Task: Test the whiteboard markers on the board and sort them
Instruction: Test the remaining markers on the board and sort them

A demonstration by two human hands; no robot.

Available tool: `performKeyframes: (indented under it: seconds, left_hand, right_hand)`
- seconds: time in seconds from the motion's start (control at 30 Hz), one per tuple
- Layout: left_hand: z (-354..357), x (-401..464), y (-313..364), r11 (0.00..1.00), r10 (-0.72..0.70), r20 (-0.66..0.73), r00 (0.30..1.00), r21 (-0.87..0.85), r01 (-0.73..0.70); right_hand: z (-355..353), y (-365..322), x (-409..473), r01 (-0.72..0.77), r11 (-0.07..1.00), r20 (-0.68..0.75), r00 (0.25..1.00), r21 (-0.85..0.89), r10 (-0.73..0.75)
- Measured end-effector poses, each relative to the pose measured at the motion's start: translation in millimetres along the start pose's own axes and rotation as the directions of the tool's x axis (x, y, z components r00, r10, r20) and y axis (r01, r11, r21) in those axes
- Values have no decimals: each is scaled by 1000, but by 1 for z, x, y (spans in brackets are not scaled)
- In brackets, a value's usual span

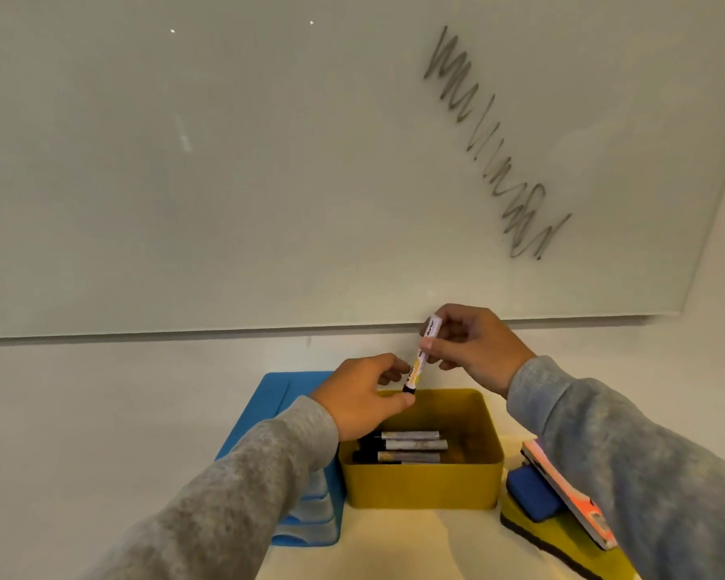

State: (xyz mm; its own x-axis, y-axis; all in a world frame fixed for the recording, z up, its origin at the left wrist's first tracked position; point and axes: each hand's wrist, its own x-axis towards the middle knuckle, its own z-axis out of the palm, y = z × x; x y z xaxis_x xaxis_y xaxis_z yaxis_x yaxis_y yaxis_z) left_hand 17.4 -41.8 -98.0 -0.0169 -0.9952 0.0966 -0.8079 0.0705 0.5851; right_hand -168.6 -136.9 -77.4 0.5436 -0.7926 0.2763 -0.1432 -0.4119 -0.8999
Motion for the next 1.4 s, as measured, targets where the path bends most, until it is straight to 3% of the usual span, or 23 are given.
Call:
performKeyframes:
  seconds: [0.2, 0.33, 0.47, 0.63, 0.8, 0.87, 0.93, 1.1, 1.27, 1.4]
  left_hand:
    - [1, -5, 13, 998, 34, -127, 991, -55, -41]
    - [-4, -8, 30, 991, 128, -227, 965, 1, -131]
    - [-17, -8, 50, 942, 288, -239, 927, 244, -230]
    - [-66, 5, 73, 856, 467, -350, 812, 411, -315]
    - [-135, 27, 107, 745, 613, -537, 580, 638, -197]
    - [-156, 37, 116, 726, 611, -578, 541, 681, -93]
    - [-170, 46, 120, 723, 579, -600, 552, 691, -8]
    - [-174, 65, 113, 717, 454, -598, 661, 686, 128]
    - [-170, 73, 103, 674, 487, -599, 636, 721, 162]
    - [-170, 77, 96, 656, 527, -599, 604, 738, 159]
  right_hand:
    - [-13, -10, -18, -38, 949, -133, 988, 314, 84]
    - [-10, -15, -32, -48, 846, -127, 982, 532, 136]
    - [-9, -26, -38, -23, 847, -101, 991, 532, 90]
    - [-23, -67, -27, 197, 860, -280, 958, 471, -66]
    - [-41, -129, -2, 420, 875, -432, 854, 242, -290]
    - [-46, -150, 9, 467, 882, -453, 801, 66, -390]
    - [-49, -165, 19, 494, 864, -474, 740, -99, -477]
    - [-58, -188, 46, 564, 744, -485, 568, -358, -664]
    - [-62, -200, 71, 570, 577, -369, 447, -585, -815]
    - [-60, -197, 82, 549, 501, -298, 419, -670, -858]
